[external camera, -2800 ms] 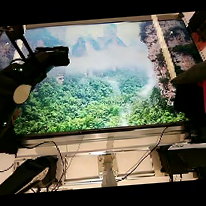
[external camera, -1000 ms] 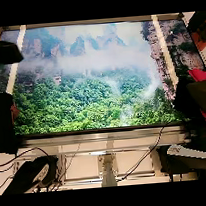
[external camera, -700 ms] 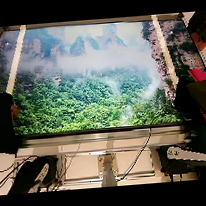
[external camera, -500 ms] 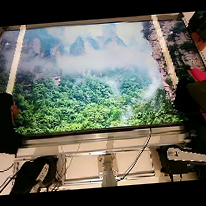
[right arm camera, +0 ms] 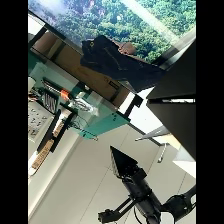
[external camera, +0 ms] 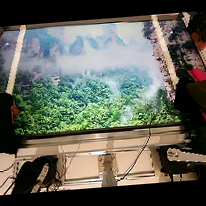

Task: Fold the clothes and pants, and hang the long-sleeved shirts on hangers.

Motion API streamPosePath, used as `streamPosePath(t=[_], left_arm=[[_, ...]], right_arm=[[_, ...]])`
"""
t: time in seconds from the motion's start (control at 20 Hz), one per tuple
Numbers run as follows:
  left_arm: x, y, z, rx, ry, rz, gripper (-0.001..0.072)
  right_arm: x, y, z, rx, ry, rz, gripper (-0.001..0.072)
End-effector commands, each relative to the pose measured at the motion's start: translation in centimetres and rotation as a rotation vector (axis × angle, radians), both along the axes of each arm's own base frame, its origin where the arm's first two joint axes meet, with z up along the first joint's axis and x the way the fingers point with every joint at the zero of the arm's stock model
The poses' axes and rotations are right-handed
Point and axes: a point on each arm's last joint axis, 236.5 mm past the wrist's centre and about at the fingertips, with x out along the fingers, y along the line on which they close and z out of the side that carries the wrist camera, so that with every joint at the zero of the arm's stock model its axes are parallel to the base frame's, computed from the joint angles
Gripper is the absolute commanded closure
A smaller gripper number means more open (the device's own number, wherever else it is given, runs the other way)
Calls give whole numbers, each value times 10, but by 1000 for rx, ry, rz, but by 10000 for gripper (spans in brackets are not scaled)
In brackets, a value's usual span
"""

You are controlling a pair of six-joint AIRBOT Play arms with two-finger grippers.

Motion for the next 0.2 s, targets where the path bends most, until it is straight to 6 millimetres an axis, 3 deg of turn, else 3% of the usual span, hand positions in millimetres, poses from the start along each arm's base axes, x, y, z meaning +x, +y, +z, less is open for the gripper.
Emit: streamPosePath(t=[0.0, 0.15], left_arm=[[-2, 0, 1, -1, -3, 0, 697], [-2, 0, 1, -1, -3, 0, 697]], right_arm=[[0, 1, 0, 0, 0, 2, 682], [0, 1, 0, 0, 0, 2, 681]])
